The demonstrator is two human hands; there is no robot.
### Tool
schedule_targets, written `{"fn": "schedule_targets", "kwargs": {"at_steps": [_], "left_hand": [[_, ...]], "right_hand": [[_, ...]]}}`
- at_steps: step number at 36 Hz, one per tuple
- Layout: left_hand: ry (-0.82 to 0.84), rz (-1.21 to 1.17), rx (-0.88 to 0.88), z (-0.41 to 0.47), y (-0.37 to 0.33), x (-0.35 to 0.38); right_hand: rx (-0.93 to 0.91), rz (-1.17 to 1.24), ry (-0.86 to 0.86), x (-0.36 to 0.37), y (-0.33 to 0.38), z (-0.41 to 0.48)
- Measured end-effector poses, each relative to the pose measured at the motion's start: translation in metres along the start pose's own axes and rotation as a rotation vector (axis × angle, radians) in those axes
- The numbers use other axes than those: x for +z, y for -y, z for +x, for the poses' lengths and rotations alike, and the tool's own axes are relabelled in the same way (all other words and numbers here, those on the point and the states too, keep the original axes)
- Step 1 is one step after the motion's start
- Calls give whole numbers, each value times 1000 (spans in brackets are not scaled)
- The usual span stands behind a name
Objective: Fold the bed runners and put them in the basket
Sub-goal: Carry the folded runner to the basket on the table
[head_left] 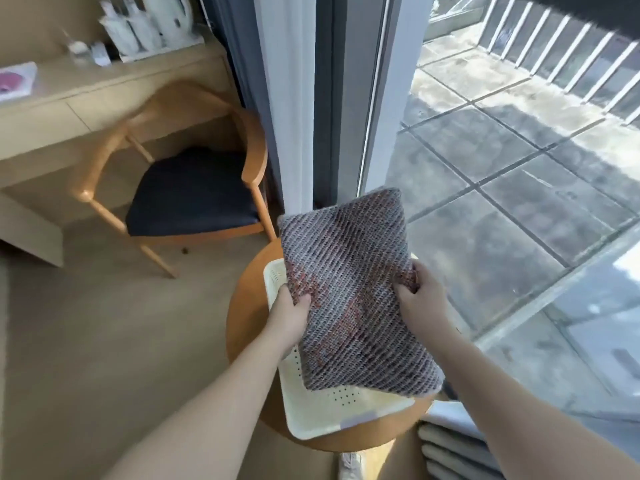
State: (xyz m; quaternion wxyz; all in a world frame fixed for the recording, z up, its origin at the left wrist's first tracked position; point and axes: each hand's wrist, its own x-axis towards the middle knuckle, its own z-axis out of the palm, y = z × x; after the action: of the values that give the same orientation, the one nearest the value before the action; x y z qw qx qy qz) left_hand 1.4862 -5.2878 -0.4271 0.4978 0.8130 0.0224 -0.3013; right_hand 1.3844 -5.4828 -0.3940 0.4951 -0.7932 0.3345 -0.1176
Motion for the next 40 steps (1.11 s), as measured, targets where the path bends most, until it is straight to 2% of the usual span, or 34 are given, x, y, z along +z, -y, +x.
{"fn": "schedule_targets", "kwargs": {"at_steps": [7, 12, 18, 23, 27, 30, 36, 40], "left_hand": [[-55, 60, -172, 12, 69, 2], [-107, 217, -230, 16, 85, 13], [-147, 341, -156, 25, 88, 24], [-107, 610, 137, 44, 87, 38], [-44, 857, 275, 65, 101, 60], [-28, 935, 217, 79, 115, 74], [-31, 1048, 142, 89, 152, 75], [-126, 1114, 180, 75, 156, 76]], "right_hand": [[94, -116, 152, 65, -51, -3], [149, -291, 255, 91, -69, 7], [112, -735, 454, 111, -73, 26], [-152, -969, 494, 127, -83, 35], [-321, -1026, 489, 151, -97, 55], [-410, -1074, 511, 169, -112, 69], [-279, -1215, 560, 166, -151, 82], [-321, -1133, 527, 158, -162, 47]]}}
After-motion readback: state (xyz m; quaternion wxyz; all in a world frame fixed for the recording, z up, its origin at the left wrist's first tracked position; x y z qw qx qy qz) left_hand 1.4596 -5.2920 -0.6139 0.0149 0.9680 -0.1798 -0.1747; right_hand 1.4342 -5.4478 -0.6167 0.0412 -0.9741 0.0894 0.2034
